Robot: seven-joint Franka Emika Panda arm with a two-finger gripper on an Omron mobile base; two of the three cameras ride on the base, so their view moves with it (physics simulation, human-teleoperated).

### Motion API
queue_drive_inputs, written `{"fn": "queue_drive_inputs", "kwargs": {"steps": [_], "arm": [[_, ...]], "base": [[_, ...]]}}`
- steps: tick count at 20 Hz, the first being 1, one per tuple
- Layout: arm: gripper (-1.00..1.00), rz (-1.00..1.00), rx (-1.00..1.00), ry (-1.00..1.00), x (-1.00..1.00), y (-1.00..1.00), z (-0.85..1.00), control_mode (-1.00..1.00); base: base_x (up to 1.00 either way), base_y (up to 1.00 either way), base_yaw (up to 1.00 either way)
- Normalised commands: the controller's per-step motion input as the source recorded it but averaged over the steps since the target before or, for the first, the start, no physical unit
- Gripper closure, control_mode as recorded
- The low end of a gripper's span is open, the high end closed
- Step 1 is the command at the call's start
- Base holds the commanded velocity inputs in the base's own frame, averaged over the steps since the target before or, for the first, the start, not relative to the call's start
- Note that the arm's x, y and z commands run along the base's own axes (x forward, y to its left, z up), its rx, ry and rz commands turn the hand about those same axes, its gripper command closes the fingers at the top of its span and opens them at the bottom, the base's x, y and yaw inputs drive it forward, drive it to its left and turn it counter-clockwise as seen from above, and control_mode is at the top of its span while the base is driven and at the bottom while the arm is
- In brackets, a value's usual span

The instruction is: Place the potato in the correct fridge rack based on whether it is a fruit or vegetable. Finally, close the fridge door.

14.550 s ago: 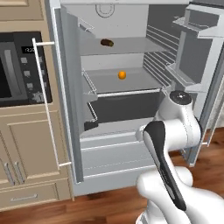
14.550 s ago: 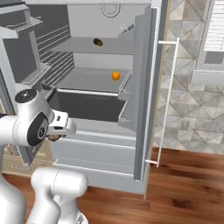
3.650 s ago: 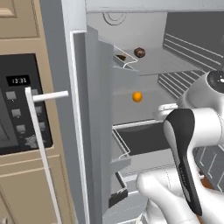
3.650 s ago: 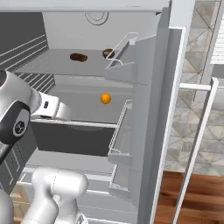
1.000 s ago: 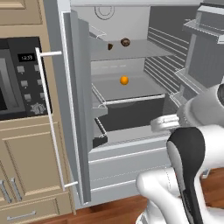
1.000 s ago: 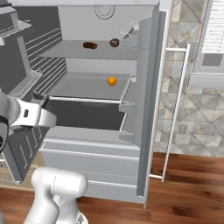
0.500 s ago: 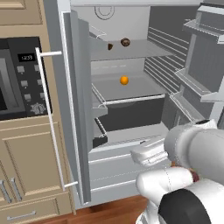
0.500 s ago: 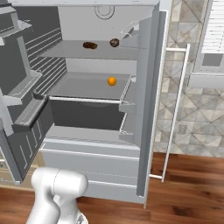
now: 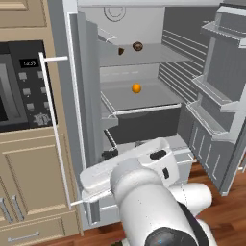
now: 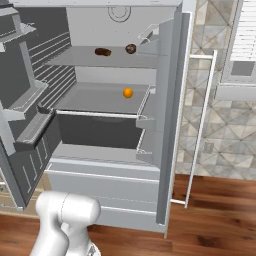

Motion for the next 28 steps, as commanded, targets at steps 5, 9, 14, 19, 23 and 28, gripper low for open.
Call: {"fn": "queue_drive_inputs", "kwargs": {"steps": [5, 9, 14, 19, 23, 28], "arm": [[-1.00, -0.02, 0.00, -0.31, 0.23, 1.00, -0.21, -1.00], [-1.00, -0.11, 0.03, -0.30, 0.12, 0.91, -0.39, -1.00], [-1.00, -0.12, 0.02, -0.21, 0.19, 0.56, -0.57, -1.00], [-1.00, -0.09, 0.00, -0.06, 0.37, 0.22, -0.15, -1.00], [-1.00, -0.18, 0.00, -0.02, 0.58, 0.38, -0.42, -1.00], [-1.00, -0.17, 0.01, -0.01, 0.57, 0.37, -0.28, -1.00]], "base": [[0.00, 0.00, 0.00], [0.00, 0.00, 0.00], [0.00, 0.00, 0.00], [0.00, 0.00, 0.00], [0.00, 0.00, 0.00], [0.00, 0.00, 0.00]]}}
